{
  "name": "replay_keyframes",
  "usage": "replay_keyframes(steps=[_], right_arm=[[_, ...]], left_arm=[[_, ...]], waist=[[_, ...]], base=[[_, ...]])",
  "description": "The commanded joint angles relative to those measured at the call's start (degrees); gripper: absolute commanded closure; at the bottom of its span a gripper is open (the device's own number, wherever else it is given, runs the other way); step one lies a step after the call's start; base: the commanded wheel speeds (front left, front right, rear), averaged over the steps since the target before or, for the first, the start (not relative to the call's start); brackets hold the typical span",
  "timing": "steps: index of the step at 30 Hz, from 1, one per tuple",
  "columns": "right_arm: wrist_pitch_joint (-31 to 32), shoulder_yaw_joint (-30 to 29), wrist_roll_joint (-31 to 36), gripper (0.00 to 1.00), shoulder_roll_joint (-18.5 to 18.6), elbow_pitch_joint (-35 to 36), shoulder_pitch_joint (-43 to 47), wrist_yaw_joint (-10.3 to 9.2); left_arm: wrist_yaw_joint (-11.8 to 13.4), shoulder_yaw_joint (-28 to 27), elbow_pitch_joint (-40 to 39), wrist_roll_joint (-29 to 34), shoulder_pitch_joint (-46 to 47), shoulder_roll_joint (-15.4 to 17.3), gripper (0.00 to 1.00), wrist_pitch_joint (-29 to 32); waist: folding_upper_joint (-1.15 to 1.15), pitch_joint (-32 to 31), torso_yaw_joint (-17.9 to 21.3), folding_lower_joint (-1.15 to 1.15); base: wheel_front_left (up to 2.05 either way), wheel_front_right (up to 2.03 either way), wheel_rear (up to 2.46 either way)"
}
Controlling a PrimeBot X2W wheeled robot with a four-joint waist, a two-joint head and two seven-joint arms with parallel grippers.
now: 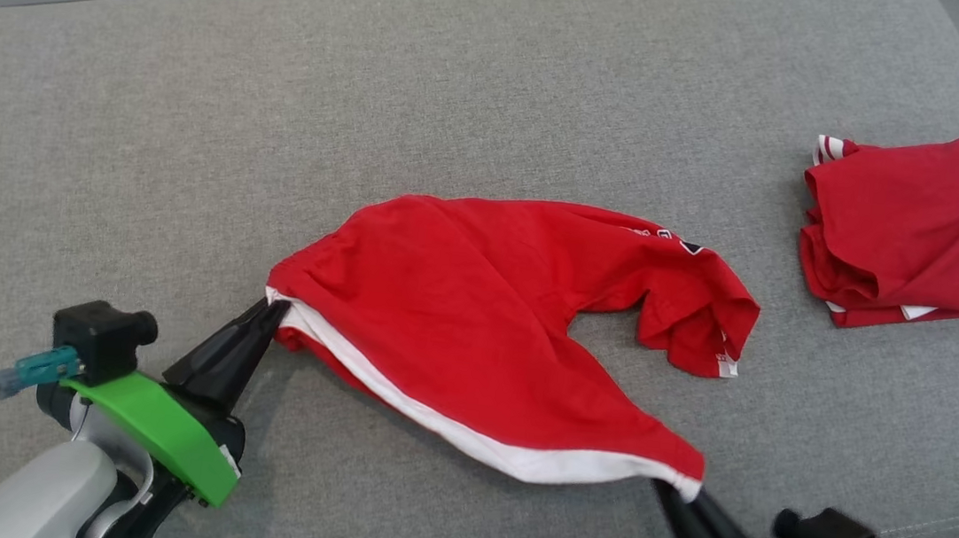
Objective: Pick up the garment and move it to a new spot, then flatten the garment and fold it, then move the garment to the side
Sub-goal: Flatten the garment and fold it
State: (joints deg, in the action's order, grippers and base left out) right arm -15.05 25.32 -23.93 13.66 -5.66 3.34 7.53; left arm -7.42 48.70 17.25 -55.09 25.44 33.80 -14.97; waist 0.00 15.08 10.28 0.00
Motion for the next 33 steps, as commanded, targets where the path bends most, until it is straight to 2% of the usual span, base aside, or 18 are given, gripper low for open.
replay_keyframes(steps=[1, 6, 10, 13, 15, 16, 19, 23, 25, 28, 31, 33], right_arm=[[-0.01, -0.19, -3.05, 1.0, 3.52, 3.04, -0.98, -0.11], [5.02, -3.96, -19.01, 1.0, 13.07, 21.73, -2.61, -0.06], [10.92, -11.13, -31.84, 1.0, 19.59, 34.0, -5.88, -0.06], [14.97, -16.42, -38.41, 1.0, 23.34, 36.64, -11.21, -0.05], [17.53, -19.16, -39.99, 1.0, 25.7, 34.67, -16.74, -0.06], [18.68, -19.39, -41.0, 1.0, 25.71, 33.2, -20.17, -0.05], [21.75, -19.49, -42.04, 1.0, 24.21, 24.97, -32.66, -0.06], [24.09, -18.11, -37.24, 1.0, 17.75, 9.47, -51.92, -0.12], [24.44, -17.55, -33.16, 1.0, 13.39, 1.31, -61.6, -0.13], [23.35, -16.49, -26.3, 1.0, 7.19, -9.44, -73.89, -0.11], [20.09, -16.0, -20.3, 1.0, 2.59, -17.78, -83.16, -0.11], [15.82, -17.3, -17.74, 1.0, 0.22, -21.94, -88.01, -0.12]], left_arm=[[-0.1, -1.55, -2.58, -3.76, -1.46, 0.93, 1.0, -0.24], [0.03, -6.51, -12.88, -13.25, -1.96, 5.33, 1.0, 1.45], [2.13, -10.16, -21.77, -19.61, 1.31, 7.48, 1.0, 5.79], [5.26, -11.33, -26.83, -22.4, 6.96, 8.34, 1.0, 11.83], [7.78, -11.46, -28.18, -23.28, 12.14, 7.88, 1.0, 16.53], [8.93, -11.48, -28.08, -23.18, 15.2, 7.6, 1.0, 18.72], [12.5, -10.9, -23.79, -20.44, 25.55, 6.11, 1.0, 24.36], [15.26, -9.9, -12.3, -14.15, 39.87, 2.03, 1.0, 26.78], [16.23, -10.55, -5.72, -11.38, 46.91, -0.61, 1.0, 25.32], [15.56, -10.62, 2.91, -6.75, 55.36, -4.02, 1.0, 21.34], [14.57, -9.96, 10.67, -0.66, 62.69, -5.68, 1.0, 14.29], [13.78, -9.59, 15.23, 2.55, 66.22, -6.62, 1.0, 8.85]], waist=[[0.0, -0.78, 0.55, 0.0], [0.0, -2.73, 0.47, 0.0], [0.0, -3.49, -0.38, 0.0], [0.0, -2.48, -1.27, 0.0], [0.0, -0.91, -1.76, 0.0], [0.0, 0.08, -1.91, 0.0], [0.0, 4.12, -2.6, 0.0], [0.0, 9.7, -3.8, 0.0], [0.0, 12.55, -4.07, 0.0], [0.0, 16.03, -4.49, 0.0], [0.0, 17.82, -4.72, 0.0], [0.0, 19.03, -4.66, 0.0]], base=[[0.0, 0.0, 0.0], [0.0, 0.0, 0.0], [0.0, 0.0, 0.0], [0.0, 0.0, 0.0], [0.0, 0.0, 0.0], [0.0, 0.0, 0.0], [0.0, 0.0, 0.0], [0.0, 0.0, 0.0], [0.0, 0.0, 0.0], [0.0, 0.0, 0.0], [0.0, 0.0, 0.0], [0.0, 0.0, 0.0]])
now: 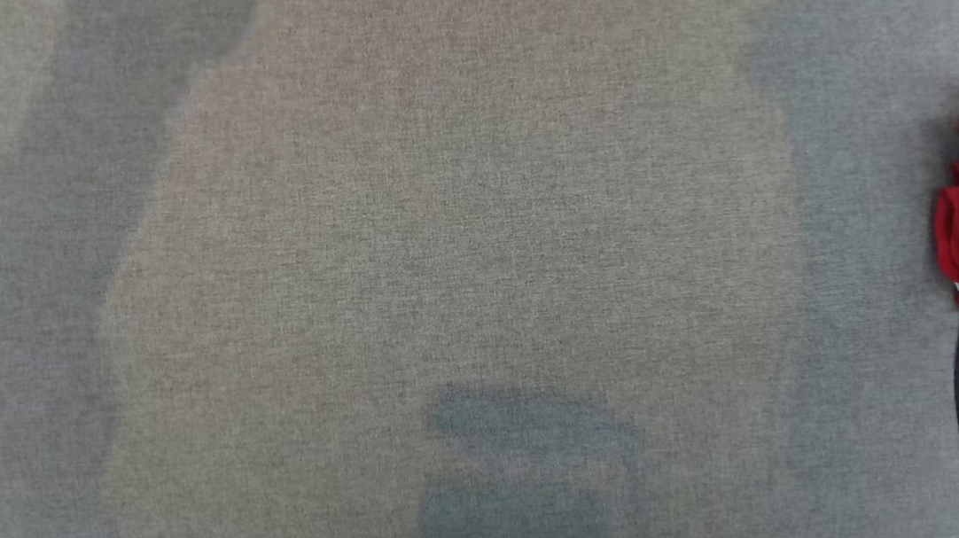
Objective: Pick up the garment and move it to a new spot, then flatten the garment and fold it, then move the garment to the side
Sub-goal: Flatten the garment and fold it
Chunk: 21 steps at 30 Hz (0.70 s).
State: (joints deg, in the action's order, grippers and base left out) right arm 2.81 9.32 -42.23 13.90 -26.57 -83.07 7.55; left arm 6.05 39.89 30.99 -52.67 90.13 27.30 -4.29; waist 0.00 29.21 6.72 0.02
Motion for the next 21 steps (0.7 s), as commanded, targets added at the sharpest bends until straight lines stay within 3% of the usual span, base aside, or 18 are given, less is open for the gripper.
replay_keyframes(steps=[1, 6, 9, 11, 16, 21], right_arm=[[-4.18, -2.14, 1.21, 1.0, -1.34, -3.02, -3.09, -0.17], [-11.08, -0.68, 4.13, 1.0, -3.52, -8.02, -4.21, -0.17], [-14.35, 3.24, 3.04, 1.0, -3.95, -8.99, 0.69, -0.13], [-15.49, 6.68, 1.08, 1.0, -3.35, -7.29, 5.1, -0.12], [-17.24, 15.04, -3.73, 1.0, 4.16, -1.24, 23.71, -0.12], [-17.89, 16.23, -9.93, 1.0, 12.7, 5.01, 42.22, -0.15]], left_arm=[[0.16, -1.02, 3.99, 1.29, 2.33, -0.59, 1.0, -4.2], [-3.5, -1.12, 10.19, 3.15, 3.41, -2.64, 1.0, -9.8], [-7.59, -1.79, 11.86, 3.83, -1.75, -3.85, 1.0, -10.86], [-9.03, -5.08, 9.04, 4.66, -5.55, -3.38, 1.0, -11.02], [-11.41, -6.76, 2.36, 6.93, -27.19, -4.56, 1.0, -10.87], [-9.82, -7.2, -5.77, 8.96, -47.45, -4.5, 1.0, -10.94]], waist=[[0.0, 5.44, -0.96, -0.02], [0.0, 7.33, -0.95, -0.02], [0.0, 6.23, -0.98, -0.02], [0.0, 5.83, -0.8, -0.02], [0.0, 1.5, -2.56, -0.02], [0.0, -4.33, -4.53, -0.02]], base=[[0.0, 0.0, 0.0], [0.0, 0.0, 0.0], [0.0, 0.0, 0.0], [0.0, 0.0, 0.0], [0.0, 0.0, 0.0], [0.0, 0.0, 0.0]])
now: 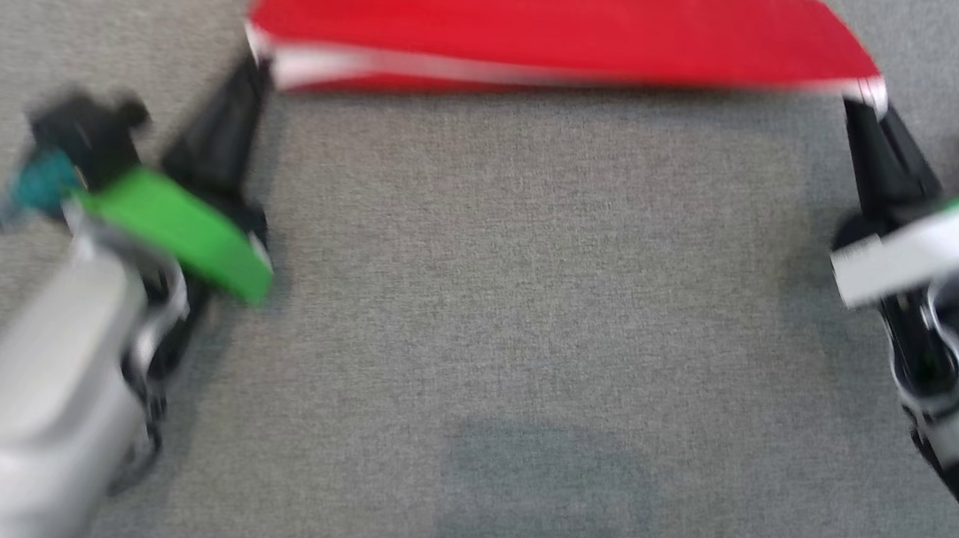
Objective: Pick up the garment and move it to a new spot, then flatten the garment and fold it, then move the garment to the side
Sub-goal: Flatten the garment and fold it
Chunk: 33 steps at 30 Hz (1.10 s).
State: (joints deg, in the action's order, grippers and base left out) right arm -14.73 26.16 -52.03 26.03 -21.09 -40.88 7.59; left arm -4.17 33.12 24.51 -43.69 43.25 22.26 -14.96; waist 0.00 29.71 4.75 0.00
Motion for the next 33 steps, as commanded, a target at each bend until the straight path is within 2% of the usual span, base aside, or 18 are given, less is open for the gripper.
replay_keyframes(steps=[1, 7, 8, 11, 13, 16, 20, 26, 30, 33], right_arm=[[-0.44, -1.21, -1.5, 1.0, 1.89, 0.85, 3.33, -0.2], [-0.63, -3.73, -4.62, 1.0, 10.07, 9.46, 20.77, -0.31], [-0.67, -5.8, -5.78, 1.0, 11.48, 13.32, 26.9, -0.4], [-0.71, -9.13, -5.94, 1.0, 13.22, 18.58, 36.33, -0.55], [-0.72, -11.41, -5.36, 1.0, 13.68, 21.24, 42.68, -0.58], [-0.43, -14.77, -5.88, 1.0, 13.48, 25.78, 52.24, -0.59], [1.5, -19.07, -6.51, 1.0, 12.71, 32.33, 60.28, -0.57], [7.48, -22.1, -6.48, 1.0, 13.31, 37.31, 55.59, -0.5], [14.54, -20.49, -6.91, 1.0, 14.78, 36.29, 45.02, -0.22], [19.4, -18.68, -7.66, 1.0, 15.75, 33.47, 36.14, -0.17]], left_arm=[[1.16, 0.01, -1.08, 0.78, -3.98, 1.23, 1.0, -0.27], [6.4, 2.0, -12.48, -1.47, -21.72, 4.4, 1.0, 2.78], [9.67, 1.61, -16.99, -2.3, -27.16, 5.66, 1.0, 3.78], [15.28, 1.04, -23.78, -4.34, -36.46, 6.84, 1.0, 4.51], [18.61, 0.55, -28.19, -5.89, -42.12, 7.02, 1.0, 4.47], [21.82, -0.39, -33.1, -8.24, -49.1, 6.55, 1.0, 3.66], [23.32, 0.39, -38.04, -9.21, -52.74, 5.75, 1.0, 3.94], [24.2, 1.8, -41.5, -6.73, -47.68, 7.54, 1.0, 8.08], [25.07, 0.96, -43.58, -6.55, -40.74, 7.23, 1.0, 12.46], [24.54, 1.66, -43.43, -6.14, -34.02, 6.64, 1.0, 16.87]], waist=[[0.0, -5.68, -2.83, 0.0], [0.0, -10.47, -4.1, 0.0], [0.0, -11.89, -4.25, 0.0], [0.0, -13.08, -3.47, 0.0], [0.0, -13.39, -3.17, 0.0], [0.0, -13.49, -3.5, 0.0], [0.0, -12.48, -3.91, 0.0], [0.0, -9.38, -4.59, 0.0], [0.0, -5.96, -6.19, 0.0], [0.0, -3.74, -8.58, 0.0]], base=[[0.0, 0.0, 0.0], [0.0, 0.0, 0.0], [0.0, 0.0, 0.0], [0.0, 0.0, 0.0], [0.0, 0.0, 0.0], [0.0, 0.0, 0.0], [0.0, 0.0, 0.0], [0.0, 0.0, 0.0], [0.0, 0.0, 0.0], [0.0, 0.0, 0.0]])
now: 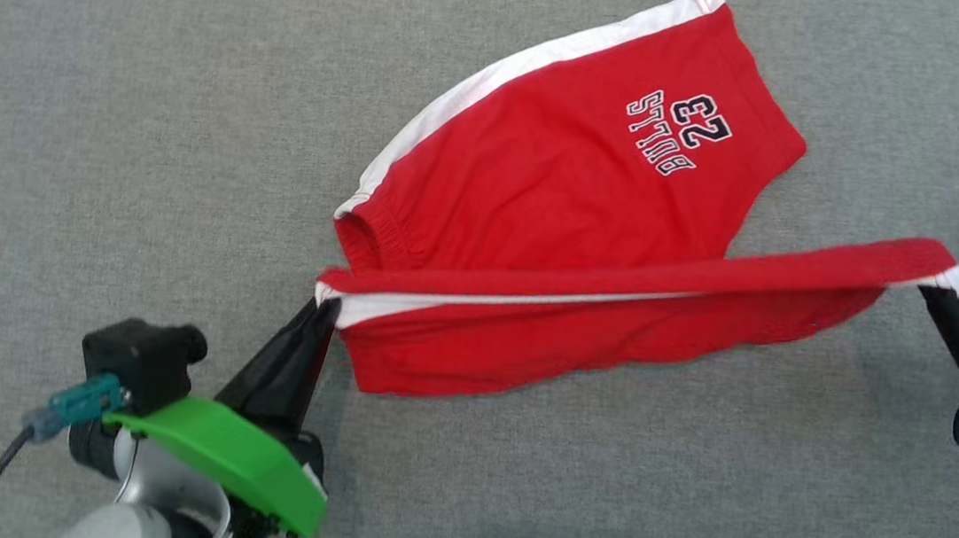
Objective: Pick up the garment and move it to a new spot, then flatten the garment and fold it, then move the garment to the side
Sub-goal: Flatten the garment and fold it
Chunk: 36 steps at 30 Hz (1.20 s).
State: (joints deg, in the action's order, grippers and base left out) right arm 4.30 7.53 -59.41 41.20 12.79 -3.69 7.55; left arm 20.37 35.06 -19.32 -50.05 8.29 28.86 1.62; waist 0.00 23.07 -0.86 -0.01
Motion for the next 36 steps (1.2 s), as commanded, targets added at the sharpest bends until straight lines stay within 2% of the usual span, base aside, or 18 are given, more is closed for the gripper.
replay_keyframes(steps=[1, 8, 15, 24, 29, 36], right_arm=[[1.79, 0.84, -0.91, 1.0, 0.54, -1.4, -3.96, -0.13], [8.22, 5.86, -2.15, 1.0, -0.44, -10.59, -22.41, -0.12], [11.66, 9.73, -2.05, 1.0, -0.68, -21.14, -34.31, -0.12], [12.23, 15.57, 0.08, 1.0, -1.73, -30.94, -43.63, -0.11], [11.65, 18.44, 0.74, 1.0, -1.86, -34.63, -47.92, -0.12], [10.17, 20.33, 1.27, 1.0, -1.57, -37.95, -50.56, -0.12]], left_arm=[[-0.07, -0.14, 0.81, -0.01, 3.09, -0.5, 1.0, 1.62], [0.76, -0.92, 5.2, -0.95, 16.09, -4.17, 1.0, 7.54], [0.0, -0.48, 11.97, -2.44, 23.13, -8.87, 1.0, 9.91], [-2.03, 0.22, 22.3, -5.77, 29.64, -15.92, 1.0, 10.87], [-3.41, 0.99, 26.76, -5.67, 33.12, -18.52, 1.0, 10.69], [-4.1, 0.76, 29.62, -5.97, 34.06, -19.13, 1.0, 10.23]], waist=[[0.0, 3.4, -3.62, 0.01], [0.0, 5.99, -7.67, 0.01], [0.0, 7.66, -10.2, 0.01], [0.0, 8.64, -12.67, 0.01], [0.0, 9.08, -13.46, 0.01], [0.0, 9.09, -13.66, 0.01]], base=[[0.0, 0.0, 0.0], [0.0, 0.0, 0.0], [0.0, 0.0, 0.0], [0.0, 0.0, 0.0], [0.0, 0.0, 0.0], [0.0, 0.0, 0.0]])
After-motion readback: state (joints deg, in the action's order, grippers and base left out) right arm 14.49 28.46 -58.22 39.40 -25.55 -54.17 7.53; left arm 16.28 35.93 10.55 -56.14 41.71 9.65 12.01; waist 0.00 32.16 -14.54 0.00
